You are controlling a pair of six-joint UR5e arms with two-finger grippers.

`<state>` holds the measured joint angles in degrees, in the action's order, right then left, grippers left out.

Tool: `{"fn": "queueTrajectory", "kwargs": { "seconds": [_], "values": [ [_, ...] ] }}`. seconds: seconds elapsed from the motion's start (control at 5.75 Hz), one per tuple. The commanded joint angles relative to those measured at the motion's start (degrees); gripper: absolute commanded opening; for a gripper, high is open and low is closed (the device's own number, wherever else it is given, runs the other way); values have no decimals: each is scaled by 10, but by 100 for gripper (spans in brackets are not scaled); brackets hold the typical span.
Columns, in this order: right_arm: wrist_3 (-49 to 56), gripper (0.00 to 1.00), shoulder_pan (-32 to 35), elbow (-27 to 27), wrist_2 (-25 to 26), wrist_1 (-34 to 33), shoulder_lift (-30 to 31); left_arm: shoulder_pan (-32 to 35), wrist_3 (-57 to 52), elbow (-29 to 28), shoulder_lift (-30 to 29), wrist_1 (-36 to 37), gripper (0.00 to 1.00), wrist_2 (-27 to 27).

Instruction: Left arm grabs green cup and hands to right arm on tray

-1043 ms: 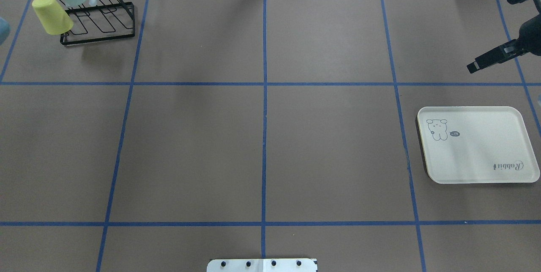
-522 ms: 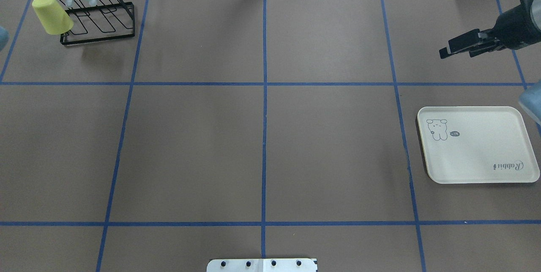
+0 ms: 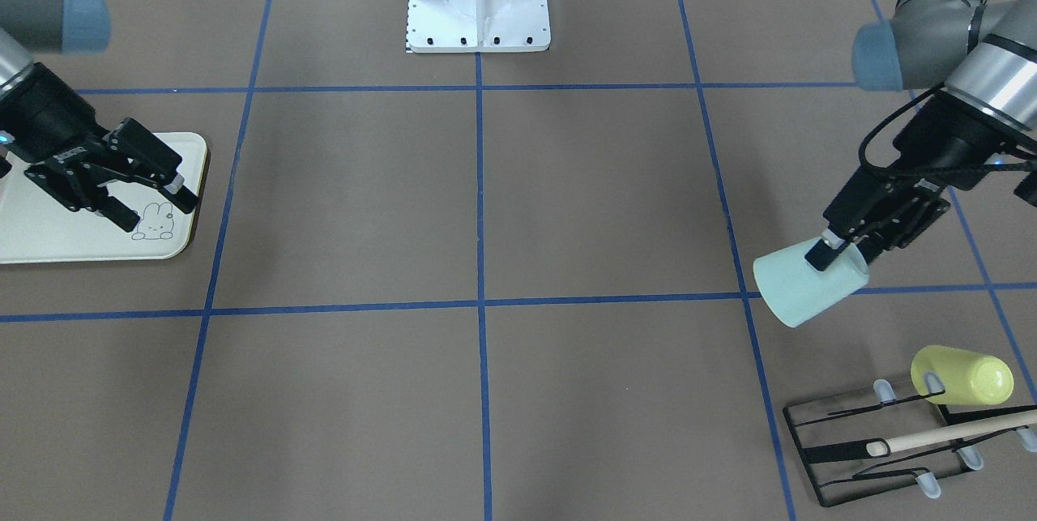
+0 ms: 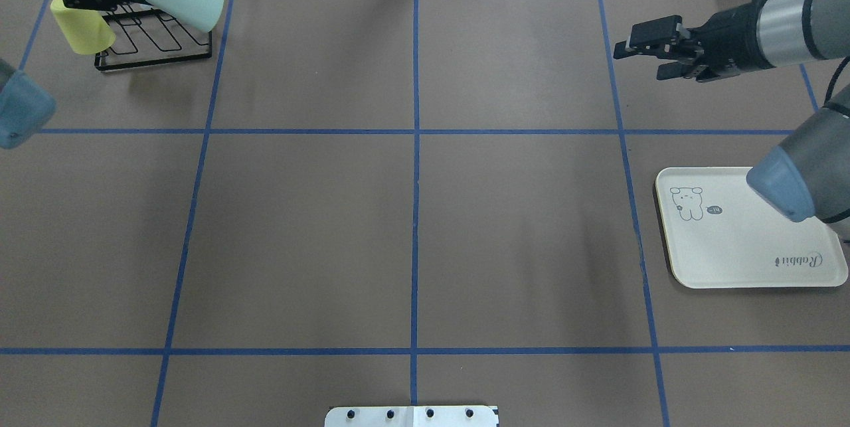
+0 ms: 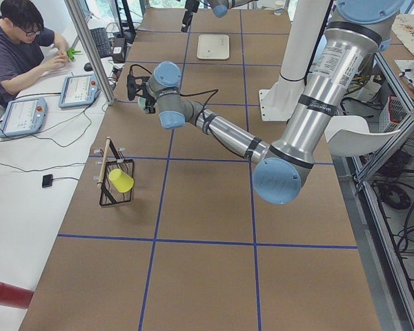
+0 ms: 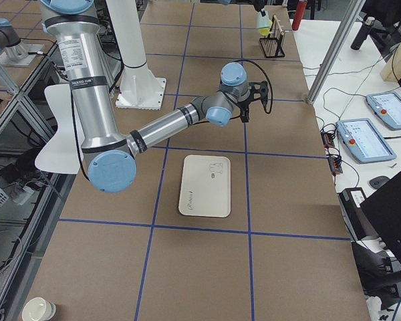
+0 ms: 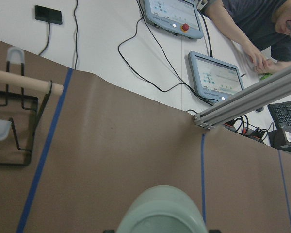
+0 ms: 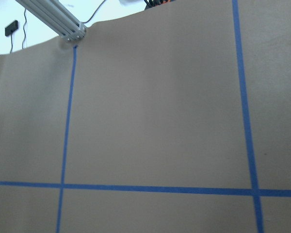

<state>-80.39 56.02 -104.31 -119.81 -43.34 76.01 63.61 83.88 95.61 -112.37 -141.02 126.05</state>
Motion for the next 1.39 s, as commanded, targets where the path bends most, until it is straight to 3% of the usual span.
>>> {"fn": "queueTrajectory", "kwargs": {
  "seconds": [0.0,0.52,0.7,0.87,1.22],
  "values": [
    [-148,99,-59,2,93,134,-7,-51,89,55,0,-14,0,44],
    [-243,96,-102,2,94,362,-11,-128,172,97,-8,-65,0,67],
    [-272,91,-116,3,94,398,-43,-145,228,98,-27,-105,0,78],
    [-294,91,-138,-1,95,430,-62,-153,353,95,-31,-195,0,76],
    [-341,91,-206,-5,198,554,-54,-153,502,97,-63,-276,0,68]
  ]
}}
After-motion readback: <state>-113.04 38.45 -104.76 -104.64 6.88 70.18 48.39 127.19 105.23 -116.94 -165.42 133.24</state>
